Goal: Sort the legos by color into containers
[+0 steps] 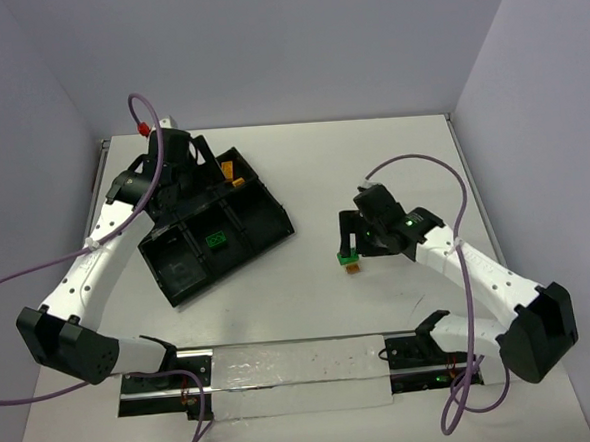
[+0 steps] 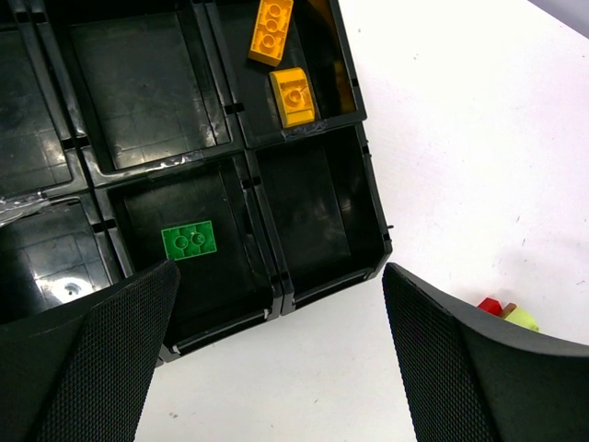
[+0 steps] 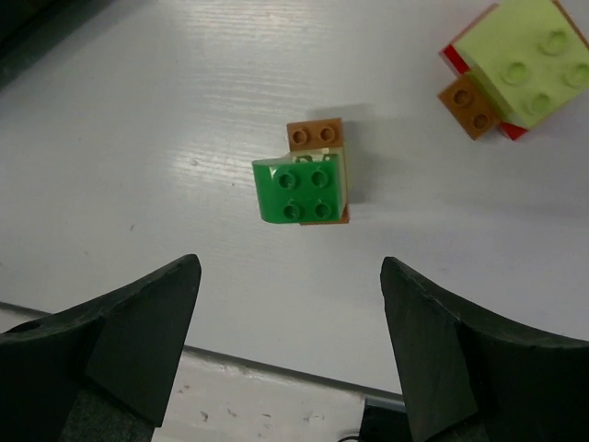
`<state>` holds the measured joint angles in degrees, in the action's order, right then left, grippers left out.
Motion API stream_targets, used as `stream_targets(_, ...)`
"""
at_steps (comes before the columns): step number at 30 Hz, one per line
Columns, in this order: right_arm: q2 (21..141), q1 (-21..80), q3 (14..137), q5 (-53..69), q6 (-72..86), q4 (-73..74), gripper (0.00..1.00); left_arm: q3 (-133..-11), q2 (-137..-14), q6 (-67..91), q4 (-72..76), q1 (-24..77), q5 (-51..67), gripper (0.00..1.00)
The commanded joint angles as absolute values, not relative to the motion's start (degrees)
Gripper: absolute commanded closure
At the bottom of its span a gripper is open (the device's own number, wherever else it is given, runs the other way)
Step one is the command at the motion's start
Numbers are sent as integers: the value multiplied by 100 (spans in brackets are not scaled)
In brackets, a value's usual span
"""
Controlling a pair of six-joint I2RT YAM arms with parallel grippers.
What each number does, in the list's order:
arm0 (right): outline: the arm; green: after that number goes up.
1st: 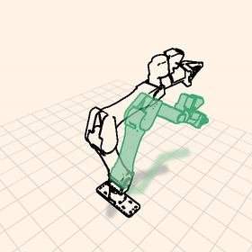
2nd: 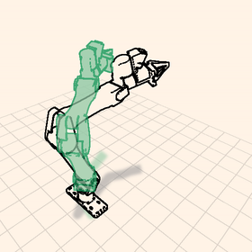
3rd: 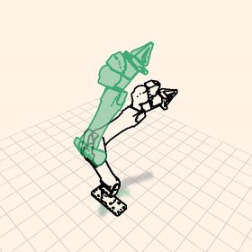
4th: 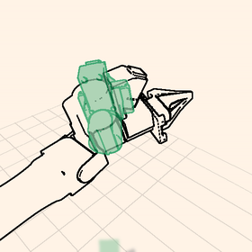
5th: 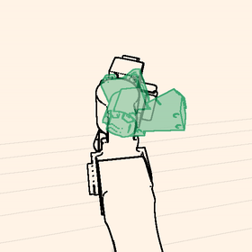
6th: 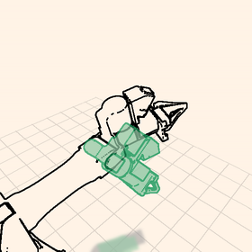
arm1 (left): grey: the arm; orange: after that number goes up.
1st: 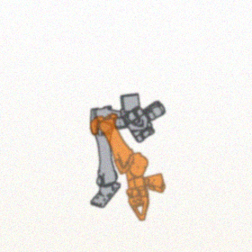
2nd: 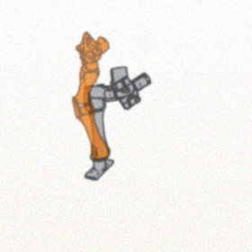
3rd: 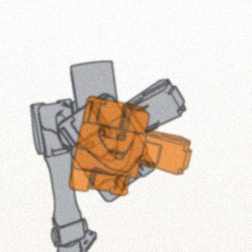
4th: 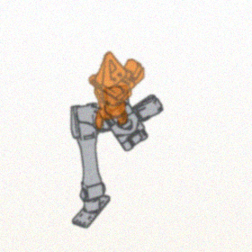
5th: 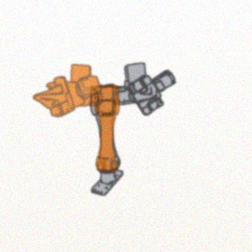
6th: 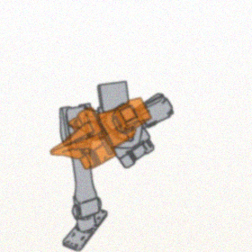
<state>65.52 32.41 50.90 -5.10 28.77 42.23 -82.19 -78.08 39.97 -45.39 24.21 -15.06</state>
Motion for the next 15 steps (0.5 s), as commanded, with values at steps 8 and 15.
stream_targets(8, 7194, 3362, 5310, -204, 3979, 3883, 6, -8235, -7962, 3763, -4245, 2391, -1467, 1)
stream_targets(15, 7025, 3366, 4909, -180, 5654, 3452, 5, -8473, -8176, 3641, -4476, 2384, -1521, 1)
